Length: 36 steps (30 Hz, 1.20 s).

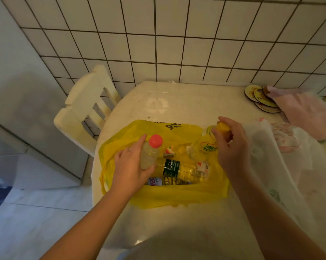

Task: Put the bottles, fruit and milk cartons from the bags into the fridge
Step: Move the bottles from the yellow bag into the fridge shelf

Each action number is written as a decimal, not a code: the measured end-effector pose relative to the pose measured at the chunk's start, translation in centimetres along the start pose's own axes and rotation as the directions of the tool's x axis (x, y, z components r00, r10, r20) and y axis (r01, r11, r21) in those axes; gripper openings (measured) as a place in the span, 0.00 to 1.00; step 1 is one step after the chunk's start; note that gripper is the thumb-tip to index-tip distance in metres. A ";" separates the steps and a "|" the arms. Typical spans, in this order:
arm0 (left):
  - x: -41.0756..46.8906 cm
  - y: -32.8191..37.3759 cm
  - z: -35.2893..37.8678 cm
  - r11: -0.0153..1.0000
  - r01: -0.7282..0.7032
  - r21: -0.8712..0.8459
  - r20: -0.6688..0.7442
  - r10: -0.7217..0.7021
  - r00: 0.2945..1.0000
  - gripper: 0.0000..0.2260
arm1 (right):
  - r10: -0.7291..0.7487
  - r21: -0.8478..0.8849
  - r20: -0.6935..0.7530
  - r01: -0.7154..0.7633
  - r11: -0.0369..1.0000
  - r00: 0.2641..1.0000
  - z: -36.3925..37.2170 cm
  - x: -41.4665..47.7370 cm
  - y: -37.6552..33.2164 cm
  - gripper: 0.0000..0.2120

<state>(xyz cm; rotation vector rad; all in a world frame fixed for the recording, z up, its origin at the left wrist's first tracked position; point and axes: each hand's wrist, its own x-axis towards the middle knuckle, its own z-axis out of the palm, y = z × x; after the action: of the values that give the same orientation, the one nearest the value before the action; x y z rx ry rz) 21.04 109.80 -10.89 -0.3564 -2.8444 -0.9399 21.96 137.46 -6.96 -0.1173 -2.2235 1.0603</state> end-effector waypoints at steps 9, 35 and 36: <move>-3.4 4.7 -3.7 0.913 0.028 -0.407 -0.186 -0.112 0.976 0.37 | -0.072 0.203 0.137 0.043 0.978 0.988 -2.6 -1.4 -4.3 0.15; -35.6 2.1 -11.3 0.742 0.468 -0.480 -0.422 -0.663 0.618 0.34 | -0.486 0.633 0.630 -0.037 0.773 0.606 1.4 -20.8 -19.9 0.17; -36.9 0.9 -12.2 0.736 0.473 -0.485 -0.433 -0.672 0.601 0.33 | -0.501 0.638 0.635 -0.033 0.770 0.588 2.2 -22.1 -21.1 0.17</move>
<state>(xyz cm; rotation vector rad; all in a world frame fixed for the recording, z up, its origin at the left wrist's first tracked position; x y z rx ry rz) 57.38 96.45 -7.70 0.7940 -2.2000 -1.3333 41.82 114.30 -4.39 1.1427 -2.3379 1.8300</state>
